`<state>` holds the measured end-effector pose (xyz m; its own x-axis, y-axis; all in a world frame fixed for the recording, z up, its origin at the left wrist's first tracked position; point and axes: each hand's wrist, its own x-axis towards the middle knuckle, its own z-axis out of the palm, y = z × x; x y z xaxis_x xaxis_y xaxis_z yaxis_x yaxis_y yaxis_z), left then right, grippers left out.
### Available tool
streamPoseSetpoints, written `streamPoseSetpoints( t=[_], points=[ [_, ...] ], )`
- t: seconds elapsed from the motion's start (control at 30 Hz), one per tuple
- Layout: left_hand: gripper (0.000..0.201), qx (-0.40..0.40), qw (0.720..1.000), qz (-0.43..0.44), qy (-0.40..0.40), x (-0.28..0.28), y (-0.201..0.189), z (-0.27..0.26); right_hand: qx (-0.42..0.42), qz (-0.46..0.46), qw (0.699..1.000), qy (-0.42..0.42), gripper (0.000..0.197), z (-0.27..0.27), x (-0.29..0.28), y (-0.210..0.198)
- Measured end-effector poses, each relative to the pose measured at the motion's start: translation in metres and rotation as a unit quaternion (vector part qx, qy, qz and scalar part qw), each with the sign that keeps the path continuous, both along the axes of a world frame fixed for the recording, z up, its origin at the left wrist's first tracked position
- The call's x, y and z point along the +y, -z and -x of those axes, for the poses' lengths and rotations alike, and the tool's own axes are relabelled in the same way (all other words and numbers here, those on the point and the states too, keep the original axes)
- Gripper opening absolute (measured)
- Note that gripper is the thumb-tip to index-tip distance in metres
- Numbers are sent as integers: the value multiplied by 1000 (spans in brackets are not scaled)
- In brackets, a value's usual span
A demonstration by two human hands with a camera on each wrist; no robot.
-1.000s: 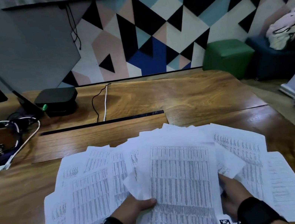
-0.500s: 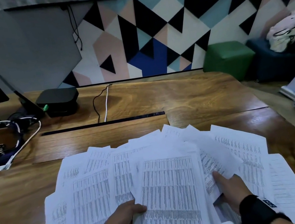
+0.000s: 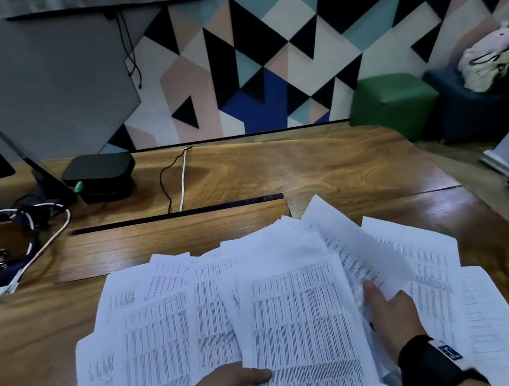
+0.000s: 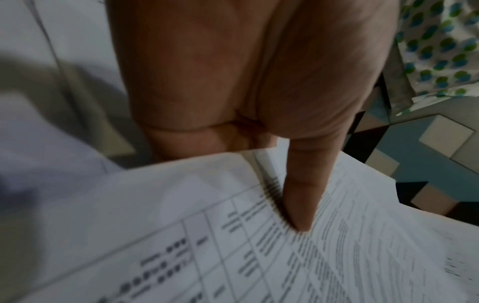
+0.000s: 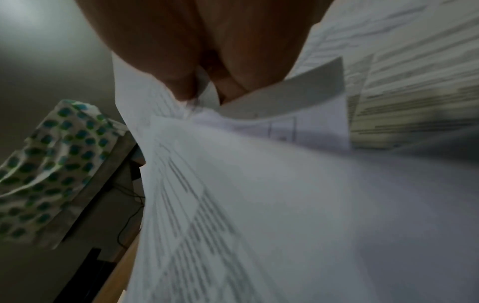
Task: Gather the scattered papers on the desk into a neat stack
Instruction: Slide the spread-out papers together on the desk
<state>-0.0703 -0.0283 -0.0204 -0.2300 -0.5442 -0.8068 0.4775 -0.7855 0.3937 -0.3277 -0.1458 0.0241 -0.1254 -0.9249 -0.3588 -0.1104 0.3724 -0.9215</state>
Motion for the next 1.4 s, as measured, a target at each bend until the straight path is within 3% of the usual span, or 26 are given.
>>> streamPoseSetpoints(
  t=[0.17,0.33,0.47,0.57,0.63,0.7,0.8,0.87,0.97,1.07,1.13,1.2,1.27,1.3,1.4],
  points=[
    [34,-54,998,25,8,0,1,-6,17,68,984,161,43,5,-18,-20],
    [28,-234,970,65,5,-3,0,-14,-56,84,968,229,53,30,-44,-50],
    [19,-313,945,89,9,-5,4,-14,-153,61,964,207,63,41,-55,-54],
    [21,-298,951,83,0,-6,4,-11,-226,-13,967,115,29,34,-45,-53],
    [12,-276,959,69,-17,-5,1,-11,-159,-45,986,7,14,23,-34,-49],
    [12,-255,965,57,-23,-2,-4,-15,1,-42,996,-81,14,13,-23,-36],
    [6,-214,976,3,-27,-4,-5,-22,211,-32,959,-185,22,5,-11,-1],
    [17,-178,983,-14,-48,-7,2,-29,268,-30,943,-192,25,0,-4,19],
    [52,-155,987,6,-31,-12,8,-29,299,-34,933,-197,30,-8,4,37],
    [39,-179,982,60,-9,-16,1,-19,302,-38,928,-217,31,-14,5,41],
    [33,-191,978,80,4,-18,-2,-13,277,-34,936,-214,27,-14,4,39],
    [32,-199,975,103,16,-18,-9,-12,198,-41,961,-189,18,-9,0,41],
    [31,-187,974,130,20,-18,-15,-14,75,-88,983,-144,47,-2,-2,40],
    [30,-177,974,138,15,-18,-21,-14,-1,-116,985,-129,56,1,-2,42],
    [30,-142,977,158,-12,-20,-29,-16,-169,-208,955,-129,48,3,-3,32]
  ],
)
